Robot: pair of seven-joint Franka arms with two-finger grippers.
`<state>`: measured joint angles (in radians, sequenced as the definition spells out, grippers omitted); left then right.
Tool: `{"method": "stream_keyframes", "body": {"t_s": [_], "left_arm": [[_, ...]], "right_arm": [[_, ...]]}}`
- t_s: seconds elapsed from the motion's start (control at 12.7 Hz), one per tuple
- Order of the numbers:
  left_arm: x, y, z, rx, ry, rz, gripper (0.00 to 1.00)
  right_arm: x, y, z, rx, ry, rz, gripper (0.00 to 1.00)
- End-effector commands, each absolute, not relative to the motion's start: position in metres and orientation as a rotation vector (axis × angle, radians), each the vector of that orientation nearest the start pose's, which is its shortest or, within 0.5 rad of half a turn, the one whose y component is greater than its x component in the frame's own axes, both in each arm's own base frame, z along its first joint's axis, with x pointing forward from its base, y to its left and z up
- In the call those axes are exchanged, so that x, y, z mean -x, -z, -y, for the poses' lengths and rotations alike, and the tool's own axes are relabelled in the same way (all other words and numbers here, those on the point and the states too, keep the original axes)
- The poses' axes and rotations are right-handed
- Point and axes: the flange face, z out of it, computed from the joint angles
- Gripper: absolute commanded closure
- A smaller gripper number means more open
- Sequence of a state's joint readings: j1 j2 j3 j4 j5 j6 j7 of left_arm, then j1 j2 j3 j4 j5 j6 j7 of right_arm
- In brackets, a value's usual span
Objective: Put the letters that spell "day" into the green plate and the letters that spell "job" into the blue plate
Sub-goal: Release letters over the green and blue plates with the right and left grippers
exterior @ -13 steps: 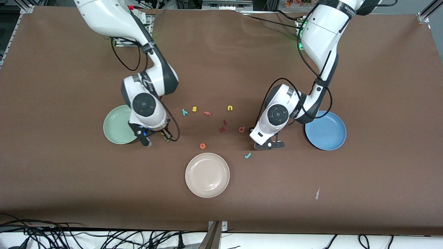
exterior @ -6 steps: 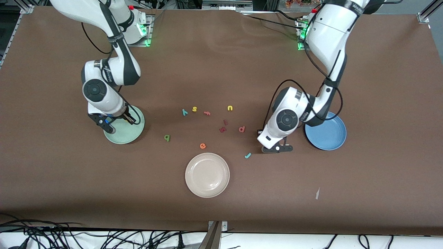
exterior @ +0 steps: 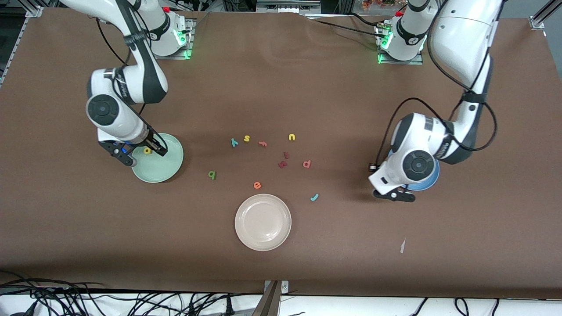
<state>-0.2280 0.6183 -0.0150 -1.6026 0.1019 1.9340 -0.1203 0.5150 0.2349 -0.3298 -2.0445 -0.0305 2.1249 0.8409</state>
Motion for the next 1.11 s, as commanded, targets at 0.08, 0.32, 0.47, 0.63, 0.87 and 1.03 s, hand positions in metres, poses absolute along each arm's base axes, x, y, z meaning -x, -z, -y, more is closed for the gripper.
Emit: {"method": "stream_keyframes", "body": {"t_s": [0.08, 0.32, 0.47, 0.63, 0.87, 1.03], "left_arm": [[-0.641, -0.238, 0.095, 2.874, -0.471, -0.469, 0.84], [-0.641, -0.226, 0.083, 2.828, -0.506, -0.564, 0.26], [-0.645, -0.236, 0.092, 2.853, -0.474, -0.532, 0.0], [-0.644, -0.238, 0.104, 2.917, -0.47, -0.443, 0.0], [-0.648, -0.241, 0.153, 3.006, -0.423, -0.248, 0.0], [-0.644, -0.241, 0.206, 3.047, -0.402, -0.113, 0.0]], "right_arm": [[-0.581, -0.415, -0.16, 3.144, -0.138, -0.896, 0.0], [-0.593, -0.391, -0.186, 3.139, -0.129, -0.859, 0.0], [-0.619, -0.361, -0.202, 3.065, -0.153, -0.899, 0.0], [-0.619, -0.318, -0.248, 3.071, -0.196, -0.839, 0.0], [-0.628, -0.247, -0.295, 3.082, -0.063, -0.766, 0.0], [-0.625, -0.234, -0.295, 3.097, -0.069, -0.77, 0.0]]}}
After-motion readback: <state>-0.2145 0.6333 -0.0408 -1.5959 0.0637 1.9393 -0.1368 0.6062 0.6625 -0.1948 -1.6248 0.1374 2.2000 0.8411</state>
